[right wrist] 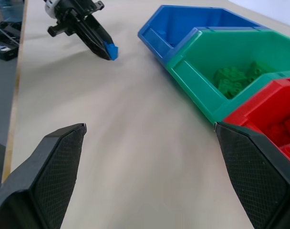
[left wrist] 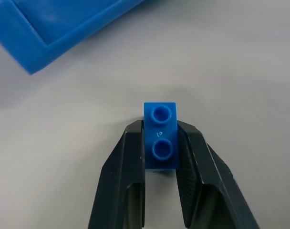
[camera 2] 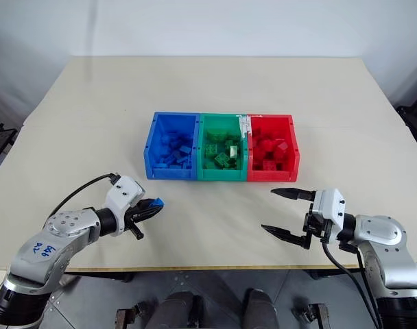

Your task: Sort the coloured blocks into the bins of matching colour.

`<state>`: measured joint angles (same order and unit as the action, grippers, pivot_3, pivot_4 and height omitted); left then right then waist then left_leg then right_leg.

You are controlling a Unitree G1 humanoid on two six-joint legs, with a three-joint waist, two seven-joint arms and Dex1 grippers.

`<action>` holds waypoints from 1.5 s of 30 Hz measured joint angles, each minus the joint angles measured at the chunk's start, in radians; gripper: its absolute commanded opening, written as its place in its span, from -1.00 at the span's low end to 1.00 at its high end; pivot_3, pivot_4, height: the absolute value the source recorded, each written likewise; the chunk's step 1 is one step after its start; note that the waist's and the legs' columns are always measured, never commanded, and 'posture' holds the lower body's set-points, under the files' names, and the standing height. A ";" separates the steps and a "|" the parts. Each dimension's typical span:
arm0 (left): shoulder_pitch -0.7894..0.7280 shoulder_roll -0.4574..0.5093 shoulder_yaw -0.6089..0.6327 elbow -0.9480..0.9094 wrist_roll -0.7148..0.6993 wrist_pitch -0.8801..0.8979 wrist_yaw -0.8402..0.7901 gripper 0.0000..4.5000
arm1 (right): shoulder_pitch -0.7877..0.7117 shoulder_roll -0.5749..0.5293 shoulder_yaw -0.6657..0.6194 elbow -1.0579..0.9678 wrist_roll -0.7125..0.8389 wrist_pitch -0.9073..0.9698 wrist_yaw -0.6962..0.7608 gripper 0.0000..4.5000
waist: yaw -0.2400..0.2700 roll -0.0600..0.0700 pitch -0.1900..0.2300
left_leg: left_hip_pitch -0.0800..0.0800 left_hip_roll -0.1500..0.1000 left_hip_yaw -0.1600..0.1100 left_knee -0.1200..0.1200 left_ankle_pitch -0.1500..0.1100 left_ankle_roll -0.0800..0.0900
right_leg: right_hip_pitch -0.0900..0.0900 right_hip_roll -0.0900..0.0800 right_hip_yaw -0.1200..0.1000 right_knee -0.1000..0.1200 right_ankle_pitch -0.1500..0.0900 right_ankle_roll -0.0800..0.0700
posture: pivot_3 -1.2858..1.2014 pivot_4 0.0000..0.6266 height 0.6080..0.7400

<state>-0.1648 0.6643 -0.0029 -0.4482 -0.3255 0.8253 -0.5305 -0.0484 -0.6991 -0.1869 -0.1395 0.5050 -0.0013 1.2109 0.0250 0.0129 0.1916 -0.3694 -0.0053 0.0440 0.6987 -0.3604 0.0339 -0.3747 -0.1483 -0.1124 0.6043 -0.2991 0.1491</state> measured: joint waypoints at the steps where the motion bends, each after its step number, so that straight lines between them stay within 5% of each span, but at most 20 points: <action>1: -0.010 -0.008 0.011 0.018 -0.010 -0.017 -0.013 -0.78 | 0.004 0.000 -0.010 -0.006 0.005 0.005 -0.013 1.00 | 0.002 0.000 0.000 | -0.001 0.000 -0.001 0.000 0.000 0.000 | 0.000 0.000 -0.001 0.000 0.000 0.000 | 0.03 -0.52 1.00; 8: -0.248 -0.076 0.103 0.131 -0.064 -0.198 -0.069 -0.78 | 0.028 0.084 -0.073 -0.088 0.054 0.039 -0.183 1.00 | 0.003 -0.001 0.000 | -0.001 0.000 -0.001 0.001 0.000 0.000 | 0.000 0.000 -0.001 0.001 0.000 0.000 | 0.03 -0.52 1.00; 15: -0.527 -0.157 0.020 0.441 0.045 -0.317 -0.032 -0.78 | 0.037 0.142 -0.093 -0.128 0.047 0.042 -0.312 1.00 | 0.001 0.000 0.000 | 0.000 -0.002 0.001 0.000 0.000 0.001 | 0.000 0.001 -0.001 0.001 0.000 0.000 | 0.03 -0.52 1.00; 23: -0.550 -0.195 -0.052 0.643 0.111 -0.446 -0.090 0.38 | 0.029 0.141 -0.087 -0.127 0.027 0.043 -0.309 1.00 | -0.002 -0.001 0.000 | -0.001 0.000 0.003 0.000 0.000 0.001 | -0.002 0.002 -0.001 0.001 0.000 0.000 | 0.03 -0.52 1.00; 27: -0.475 -0.099 0.021 0.556 0.119 -0.506 -0.100 0.94 | 0.017 0.123 -0.078 -0.110 0.026 0.042 -0.275 1.00 | -0.010 -0.001 0.000 | -0.001 0.001 0.003 -0.001 0.000 0.001 | -0.002 0.002 0.000 0.001 0.000 0.000 | 0.03 -0.52 1.00; 35: -0.009 0.193 0.252 0.392 -0.058 -0.577 -0.501 0.94 | -0.098 0.030 -0.037 0.082 0.019 0.002 -0.071 1.00 | -0.024 -0.001 0.001 | 0.000 0.001 0.003 -0.001 0.000 0.001 | -0.002 0.001 0.000 0.000 0.000 0.000 | 0.03 -0.52 1.00; 40: 0.110 0.192 0.362 0.314 -0.085 -0.593 -0.493 0.94 | -0.176 0.032 0.028 0.163 0.005 -0.022 0.008 1.00 | -0.002 -0.001 0.001 | 0.000 0.000 0.001 0.000 0.000 0.001 | -0.001 -0.001 0.000 0.001 0.000 0.000 | 0.03 -0.52 1.00; 45: 0.172 0.094 0.364 0.258 -0.057 -0.613 -0.384 0.94 | -0.182 0.038 0.034 0.233 -0.024 -0.060 0.024 1.00 | -0.003 -0.001 0.001 | 0.000 0.000 0.001 -0.001 -0.001 0.001 | -0.001 -0.001 -0.001 0.000 0.000 0.000 | 0.03 -0.52 1.00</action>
<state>0.0074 0.7587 0.3607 -0.1907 -0.3828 0.2125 -0.9145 -0.2302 -0.6608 -0.1527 0.0937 0.4813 -0.0610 1.2352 0.0222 0.0118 0.1922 -0.3698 -0.0052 0.0446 0.6975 -0.3609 0.0346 -0.3761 -0.1489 -0.1129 0.6046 -0.2990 0.1492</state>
